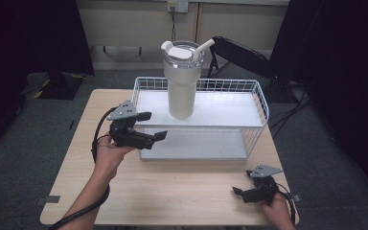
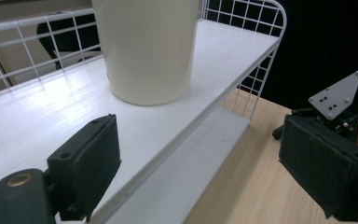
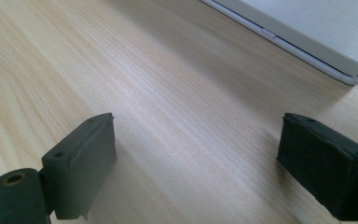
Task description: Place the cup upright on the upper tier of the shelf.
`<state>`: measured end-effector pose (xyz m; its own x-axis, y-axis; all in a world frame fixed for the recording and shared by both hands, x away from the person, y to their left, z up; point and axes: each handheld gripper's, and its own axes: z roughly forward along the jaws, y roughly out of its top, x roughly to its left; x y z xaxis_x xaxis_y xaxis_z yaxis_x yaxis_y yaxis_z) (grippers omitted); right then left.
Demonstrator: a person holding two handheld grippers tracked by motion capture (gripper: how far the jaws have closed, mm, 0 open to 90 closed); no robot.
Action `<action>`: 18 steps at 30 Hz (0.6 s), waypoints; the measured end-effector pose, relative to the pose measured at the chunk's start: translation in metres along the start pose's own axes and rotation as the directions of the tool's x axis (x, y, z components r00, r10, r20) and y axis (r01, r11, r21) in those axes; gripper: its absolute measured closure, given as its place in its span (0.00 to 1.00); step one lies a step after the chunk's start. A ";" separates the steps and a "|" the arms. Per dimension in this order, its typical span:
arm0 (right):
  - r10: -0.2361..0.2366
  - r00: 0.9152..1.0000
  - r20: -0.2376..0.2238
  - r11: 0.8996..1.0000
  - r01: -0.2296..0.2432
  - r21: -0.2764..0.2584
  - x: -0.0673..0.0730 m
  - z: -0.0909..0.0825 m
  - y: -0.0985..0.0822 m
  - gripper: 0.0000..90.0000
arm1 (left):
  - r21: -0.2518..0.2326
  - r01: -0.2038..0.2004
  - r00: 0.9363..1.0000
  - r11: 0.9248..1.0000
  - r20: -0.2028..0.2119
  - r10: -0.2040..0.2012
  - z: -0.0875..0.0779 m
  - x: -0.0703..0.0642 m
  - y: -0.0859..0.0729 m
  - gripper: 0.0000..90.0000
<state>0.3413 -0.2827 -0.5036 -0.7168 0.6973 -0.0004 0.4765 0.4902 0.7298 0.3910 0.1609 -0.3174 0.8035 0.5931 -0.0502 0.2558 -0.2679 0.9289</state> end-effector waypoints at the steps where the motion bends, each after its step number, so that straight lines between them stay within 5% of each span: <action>1: 0.000 1.000 0.001 1.000 0.000 0.000 0.000 0.000 0.000 0.12 | 0.001 0.003 1.000 1.000 0.001 -0.003 0.001 0.000 -0.002 0.14; 18: 0.000 1.000 0.001 1.000 0.000 0.000 0.000 0.000 0.000 0.12 | -0.012 -0.005 0.998 1.000 0.068 0.006 0.011 -0.012 -0.031 0.12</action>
<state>0.3412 -0.2827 -0.5036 -0.7161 0.6980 -0.0009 0.4766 0.4899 0.7300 0.3791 0.1536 -0.3499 0.8395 0.5389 -0.0698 0.2454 -0.2614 0.9335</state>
